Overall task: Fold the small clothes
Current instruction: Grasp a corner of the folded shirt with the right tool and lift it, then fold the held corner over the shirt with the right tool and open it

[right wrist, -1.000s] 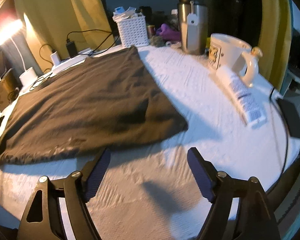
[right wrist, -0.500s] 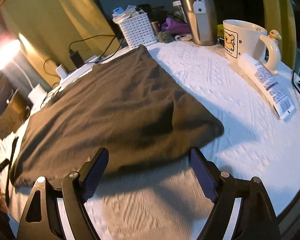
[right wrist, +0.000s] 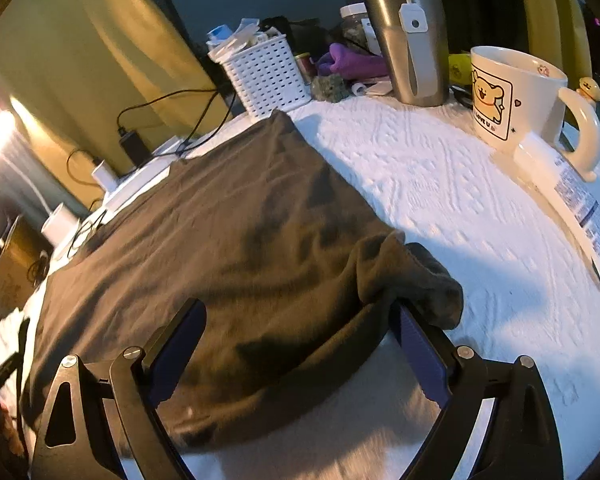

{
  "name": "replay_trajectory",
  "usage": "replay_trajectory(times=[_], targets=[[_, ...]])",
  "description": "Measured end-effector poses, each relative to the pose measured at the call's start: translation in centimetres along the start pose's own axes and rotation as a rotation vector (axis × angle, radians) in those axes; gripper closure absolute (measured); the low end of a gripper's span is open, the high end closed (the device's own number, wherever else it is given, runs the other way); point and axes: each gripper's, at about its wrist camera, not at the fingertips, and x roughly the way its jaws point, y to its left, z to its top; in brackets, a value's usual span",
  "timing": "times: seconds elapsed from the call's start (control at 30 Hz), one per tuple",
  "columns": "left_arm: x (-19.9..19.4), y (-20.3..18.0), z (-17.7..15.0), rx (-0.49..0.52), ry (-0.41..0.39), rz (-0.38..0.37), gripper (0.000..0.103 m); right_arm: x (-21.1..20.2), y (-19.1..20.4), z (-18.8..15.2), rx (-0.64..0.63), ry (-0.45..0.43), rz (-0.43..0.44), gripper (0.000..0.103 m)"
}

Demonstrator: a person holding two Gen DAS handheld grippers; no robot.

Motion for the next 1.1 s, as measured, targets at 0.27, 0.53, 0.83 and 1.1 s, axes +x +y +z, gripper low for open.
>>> replay_trajectory(times=[0.27, 0.53, 0.83, 1.1], targets=[[0.8, -0.1, 1.4, 0.025, 0.004, -0.006, 0.042, 0.7, -0.6, 1.6, 0.067, -0.024, -0.064, 0.025], [1.4, -0.1, 1.7, 0.034, 0.017, -0.02, 0.042, 2.7, 1.3, 3.0, -0.085, 0.005, -0.094, 0.079], [0.4, 0.7, 2.1, 0.019, -0.009, -0.024, 0.042, -0.7, 7.4, 5.0, -0.259, -0.098, -0.027, 0.082], [-1.8, 1.6, 2.3, 0.021, -0.053, -0.014, 0.042, -3.7, 16.4, 5.0, -0.434, -0.161, 0.13, 0.083]])
